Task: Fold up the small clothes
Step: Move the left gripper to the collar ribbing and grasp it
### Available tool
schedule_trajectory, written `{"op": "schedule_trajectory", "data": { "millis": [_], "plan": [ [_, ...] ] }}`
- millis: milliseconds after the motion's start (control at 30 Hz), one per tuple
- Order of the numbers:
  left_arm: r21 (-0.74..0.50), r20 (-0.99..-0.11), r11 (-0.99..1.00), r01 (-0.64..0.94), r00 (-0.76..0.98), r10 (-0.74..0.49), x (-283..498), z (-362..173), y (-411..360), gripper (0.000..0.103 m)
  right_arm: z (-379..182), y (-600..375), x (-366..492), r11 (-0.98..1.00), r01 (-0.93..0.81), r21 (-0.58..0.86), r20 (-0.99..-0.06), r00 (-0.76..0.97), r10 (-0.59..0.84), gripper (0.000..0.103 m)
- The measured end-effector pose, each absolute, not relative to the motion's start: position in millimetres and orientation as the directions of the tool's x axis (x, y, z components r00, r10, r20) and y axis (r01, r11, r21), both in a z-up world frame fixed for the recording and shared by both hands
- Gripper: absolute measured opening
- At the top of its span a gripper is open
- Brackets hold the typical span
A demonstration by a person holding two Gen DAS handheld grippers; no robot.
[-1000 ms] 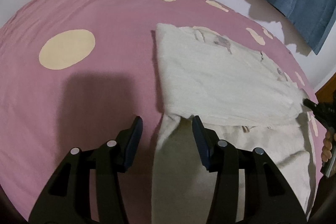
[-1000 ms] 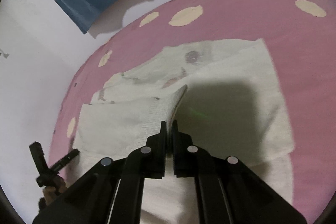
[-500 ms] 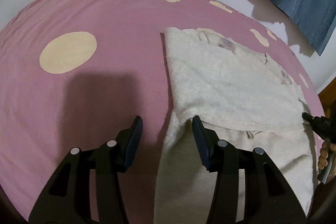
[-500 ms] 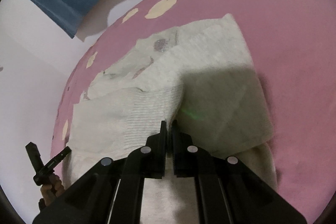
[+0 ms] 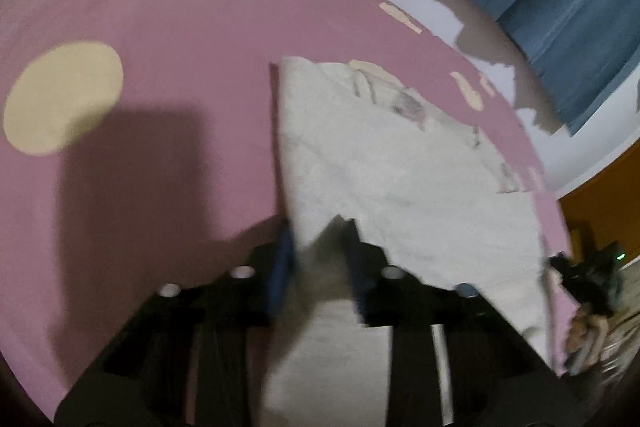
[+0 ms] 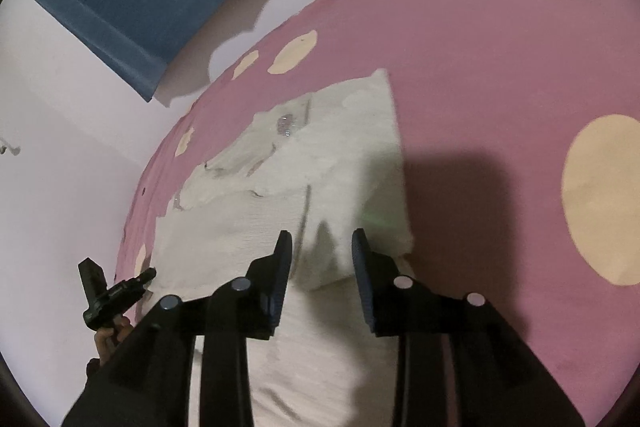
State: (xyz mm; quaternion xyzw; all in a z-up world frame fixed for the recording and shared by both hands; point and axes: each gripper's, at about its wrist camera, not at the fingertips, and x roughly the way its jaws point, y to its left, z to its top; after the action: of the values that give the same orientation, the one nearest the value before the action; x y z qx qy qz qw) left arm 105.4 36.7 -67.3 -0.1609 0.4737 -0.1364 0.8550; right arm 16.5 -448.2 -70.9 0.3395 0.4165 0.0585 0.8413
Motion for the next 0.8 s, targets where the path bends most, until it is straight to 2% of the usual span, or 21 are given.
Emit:
{"op": "schedule_trajectory", "data": {
  "millis": [200, 300, 367, 467, 500, 533, 633, 733, 800],
  "plan": [
    [-0.416, -0.746, 0.906, 0.075, 0.542, -0.387, 116, -53, 46, 0.021, -69, -451, 15, 0.77, 0.163, 0.617, -0.655, 0.649, 0.388, 0.032],
    [-0.446, -0.732, 0.893, 0.063, 0.547, -0.405, 136, -51, 50, 0.035, -69, -451, 18, 0.775, 0.158, 0.612, -0.657, 0.648, 0.386, 0.037],
    [-0.448, -0.738, 0.893, 0.047, 0.544, -0.399, 150, -55, 51, 0.035, -70, -453, 18, 0.775, 0.157, 0.612, -0.654, 0.652, 0.385, 0.041],
    [-0.432, -0.756, 0.901, 0.041, 0.529, -0.386, 166, -65, 49, 0.032, -72, -454, 17, 0.772, 0.154, 0.616, -0.65, 0.653, 0.389, 0.041],
    [-0.418, -0.759, 0.907, 0.043, 0.532, -0.375, 168, -66, 49, 0.023, -73, -455, 17, 0.773, 0.154, 0.616, -0.651, 0.653, 0.388, 0.041],
    [-0.383, -0.771, 0.922, 0.051, 0.533, -0.35, 170, -69, 46, 0.018, -75, -455, 18, 0.775, 0.155, 0.613, -0.656, 0.647, 0.389, 0.041],
    [-0.368, -0.772, 0.927, 0.069, 0.533, -0.346, 171, -63, 46, 0.018, -75, -456, 20, 0.779, 0.147, 0.609, -0.657, 0.643, 0.393, 0.041],
    [-0.369, -0.761, 0.928, 0.044, 0.559, -0.329, 174, -59, 52, 0.023, -72, -456, 21, 0.778, 0.145, 0.611, -0.652, 0.649, 0.391, 0.041],
    [-0.345, -0.781, 0.937, 0.058, 0.535, -0.321, 181, -67, 50, 0.021, -73, -457, 22, 0.776, 0.147, 0.614, -0.651, 0.65, 0.392, 0.041]
  ]
}}
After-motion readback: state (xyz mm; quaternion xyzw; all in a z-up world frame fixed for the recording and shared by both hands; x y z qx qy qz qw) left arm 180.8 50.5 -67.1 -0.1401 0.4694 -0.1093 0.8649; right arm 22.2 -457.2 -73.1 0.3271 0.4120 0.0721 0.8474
